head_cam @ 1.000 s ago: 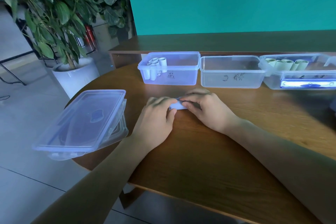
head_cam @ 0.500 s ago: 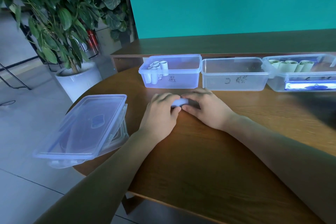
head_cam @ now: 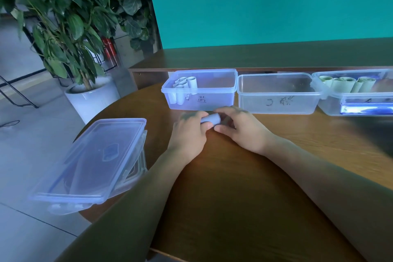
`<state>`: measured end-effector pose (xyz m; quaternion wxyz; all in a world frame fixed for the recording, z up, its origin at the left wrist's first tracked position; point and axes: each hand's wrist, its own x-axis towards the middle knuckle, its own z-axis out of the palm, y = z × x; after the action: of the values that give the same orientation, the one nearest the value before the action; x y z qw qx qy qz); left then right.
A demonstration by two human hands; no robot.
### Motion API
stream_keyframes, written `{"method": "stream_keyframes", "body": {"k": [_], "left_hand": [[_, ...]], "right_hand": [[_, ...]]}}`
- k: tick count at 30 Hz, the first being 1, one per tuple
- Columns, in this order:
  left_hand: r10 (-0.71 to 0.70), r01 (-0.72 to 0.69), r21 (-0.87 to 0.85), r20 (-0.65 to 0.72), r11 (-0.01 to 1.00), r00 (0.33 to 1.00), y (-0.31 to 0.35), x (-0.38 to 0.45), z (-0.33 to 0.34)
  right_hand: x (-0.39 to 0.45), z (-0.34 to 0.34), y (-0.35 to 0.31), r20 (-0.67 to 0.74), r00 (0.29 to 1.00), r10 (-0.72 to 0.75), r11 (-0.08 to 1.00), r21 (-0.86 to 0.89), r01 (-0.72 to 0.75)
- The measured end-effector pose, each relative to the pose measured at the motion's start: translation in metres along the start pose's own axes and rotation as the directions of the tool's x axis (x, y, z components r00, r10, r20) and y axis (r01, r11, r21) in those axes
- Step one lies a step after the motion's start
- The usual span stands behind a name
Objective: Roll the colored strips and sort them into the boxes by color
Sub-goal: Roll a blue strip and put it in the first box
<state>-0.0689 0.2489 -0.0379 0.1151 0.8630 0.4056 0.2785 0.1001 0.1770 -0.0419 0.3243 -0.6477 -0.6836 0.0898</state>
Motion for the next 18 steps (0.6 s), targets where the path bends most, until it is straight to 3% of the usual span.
{"method": "stream_keyframes", "body": {"k": [5, 11, 13, 18], "left_hand": [[0.012, -0.016, -0.174, -0.023, 0.985, 1.000, 0.003, -0.007, -0.005], [0.009, -0.006, -0.368, 0.007, 0.930, 1.000, 0.027, -0.006, -0.039], [0.048, -0.039, -0.371, 0.015, 0.928, 0.999, 0.029, 0.005, -0.059], [0.104, -0.076, -0.351, 0.062, 0.933, 0.993, 0.014, 0.043, -0.100]], "right_hand": [[-0.006, -0.008, -0.006, -0.103, 0.986, 0.130, 0.928, 0.364, -0.084], [-0.006, -0.034, -0.028, -0.139, 0.969, 0.202, 0.696, 0.717, -0.042], [0.004, -0.047, -0.034, -0.156, 0.968, 0.196, 0.666, 0.746, -0.015], [0.046, -0.066, -0.049, -0.175, 0.979, 0.102, 0.740, 0.671, 0.043]]}}
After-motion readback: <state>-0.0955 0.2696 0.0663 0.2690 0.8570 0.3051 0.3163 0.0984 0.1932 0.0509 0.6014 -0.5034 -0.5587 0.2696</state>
